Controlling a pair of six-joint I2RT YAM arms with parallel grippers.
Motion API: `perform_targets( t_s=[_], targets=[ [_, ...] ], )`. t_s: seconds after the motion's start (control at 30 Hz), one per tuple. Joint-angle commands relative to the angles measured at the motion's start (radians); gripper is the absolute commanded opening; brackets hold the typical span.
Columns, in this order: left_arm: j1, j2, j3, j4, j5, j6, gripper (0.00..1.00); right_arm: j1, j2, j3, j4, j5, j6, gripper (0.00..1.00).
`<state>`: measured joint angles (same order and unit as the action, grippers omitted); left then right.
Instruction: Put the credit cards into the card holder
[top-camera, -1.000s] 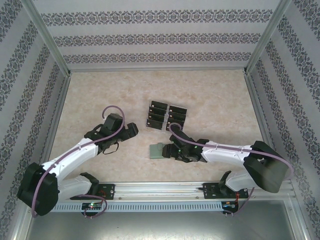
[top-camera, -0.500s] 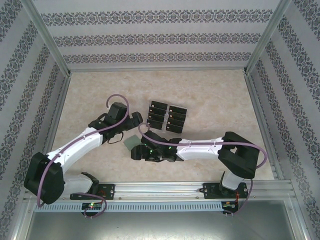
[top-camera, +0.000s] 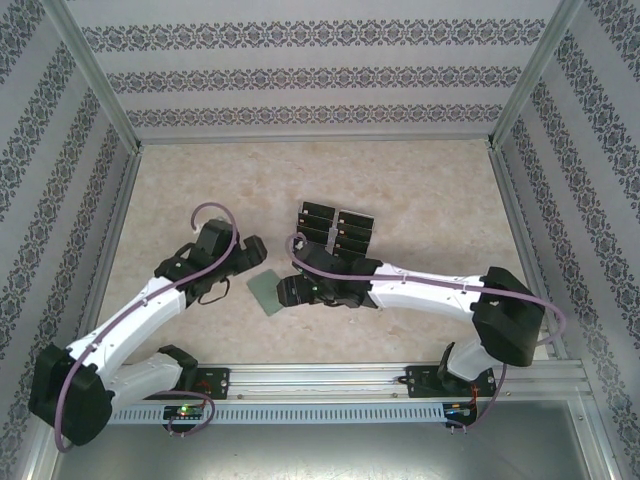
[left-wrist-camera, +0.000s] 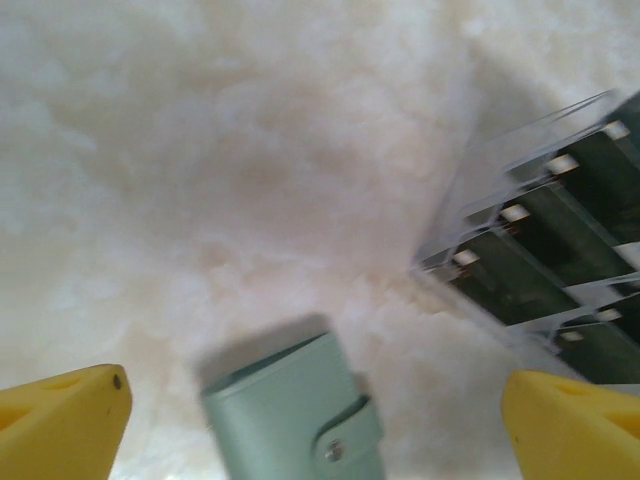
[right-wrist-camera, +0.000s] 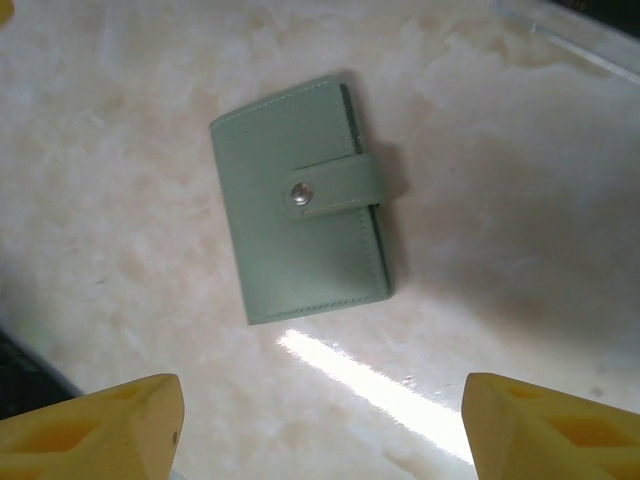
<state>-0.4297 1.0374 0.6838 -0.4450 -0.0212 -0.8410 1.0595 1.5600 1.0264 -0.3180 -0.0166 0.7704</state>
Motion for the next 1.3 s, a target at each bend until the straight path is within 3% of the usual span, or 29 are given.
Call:
perform_targets(
  t_s=[0.0,0.27,0.43,1.0,1.27],
  targets=[
    [0.052,-0.051,-0.096,0.002,0.072,-0.061,0.91,-0.001,0.07,0.078,-0.084,0.039,-0.116,0.74],
    [0.136,-0.074,-0.201,0.122,0.205,-0.101,0.81,-0.012,0.254,0.205,-0.08,0.01,-0.189,0.59],
    [0.147,-0.067,-0.208,0.137,0.221,-0.102,0.75,-0.007,0.338,0.292,-0.122,0.031,-0.223,0.58],
    [0.211,-0.109,-0.217,0.093,0.157,-0.139,0.77,0.052,0.525,0.543,-0.315,0.196,-0.309,0.56],
    [0.222,-0.115,-0.223,0.1,0.173,-0.136,0.77,0.075,0.593,0.604,-0.394,0.3,-0.326,0.41]
  ],
)
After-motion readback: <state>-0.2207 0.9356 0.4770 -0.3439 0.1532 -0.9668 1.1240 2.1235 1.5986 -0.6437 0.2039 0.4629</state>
